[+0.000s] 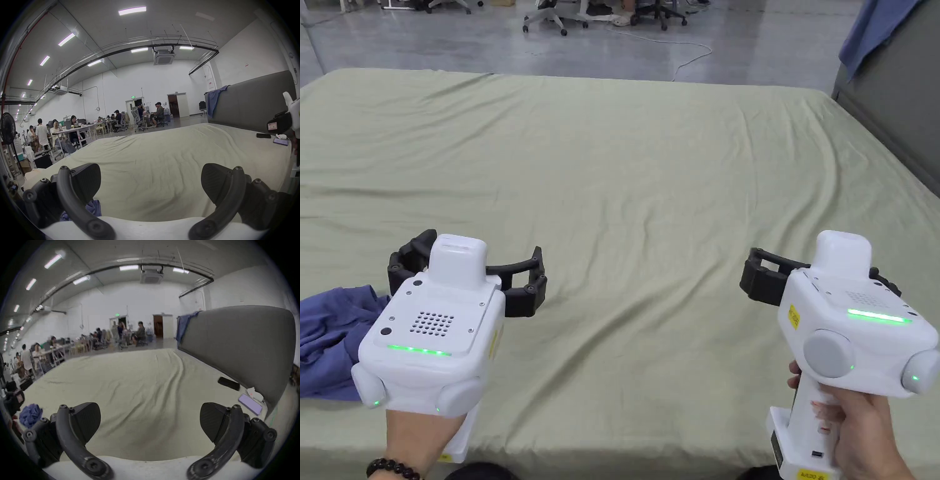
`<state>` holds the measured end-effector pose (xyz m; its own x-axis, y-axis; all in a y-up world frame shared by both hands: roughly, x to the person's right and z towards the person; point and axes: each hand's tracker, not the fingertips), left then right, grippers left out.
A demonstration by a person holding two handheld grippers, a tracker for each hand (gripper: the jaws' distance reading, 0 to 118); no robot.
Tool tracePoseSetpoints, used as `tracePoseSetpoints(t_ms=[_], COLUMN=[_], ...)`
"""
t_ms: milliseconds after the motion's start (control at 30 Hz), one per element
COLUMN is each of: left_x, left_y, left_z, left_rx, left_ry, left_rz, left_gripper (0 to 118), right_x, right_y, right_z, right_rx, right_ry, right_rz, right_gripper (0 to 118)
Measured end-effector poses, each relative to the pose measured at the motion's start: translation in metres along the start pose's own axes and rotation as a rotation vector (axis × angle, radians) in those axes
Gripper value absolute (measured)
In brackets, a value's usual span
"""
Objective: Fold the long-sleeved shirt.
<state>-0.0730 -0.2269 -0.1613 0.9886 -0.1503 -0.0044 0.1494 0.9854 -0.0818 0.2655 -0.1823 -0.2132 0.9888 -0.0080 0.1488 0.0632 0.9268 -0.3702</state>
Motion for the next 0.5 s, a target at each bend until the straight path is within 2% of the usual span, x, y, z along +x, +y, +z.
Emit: tracePoseSetpoints(t_ms=[200, 367, 467, 500], left_x=[-0.0002, -0.0002, 0.0000, 0.0000], left_y=[-0.0014, -0.0013, -0.0013, -0.0013], left_z=[-0.0019, -0.0019, -0.0018, -0.0017], left_rx=[-0.020, -0.018, -0.016, -0.015], left_ry=[0.009, 0.013, 0.013, 0.013], left_rz=[-0.012, -0.015, -0.019, -0.019], left_gripper=[118, 118, 118, 118], right_x=[-0.0046, -0.0087, -0.0016, -0.0015], right_y=[0.0041, 0.0049, 0.0072, 0.0092], right_z=[0.0001, -0.0018, 0.0018, 0.0009], right_rx=[-0.056, -0.050, -0.042, -0.051], right_ry=[-0.008, -0.055, -0.025, -0.028], right_rz=[-0.016, -0.004, -0.059, -0.053], right_gripper=[118, 118, 118, 118])
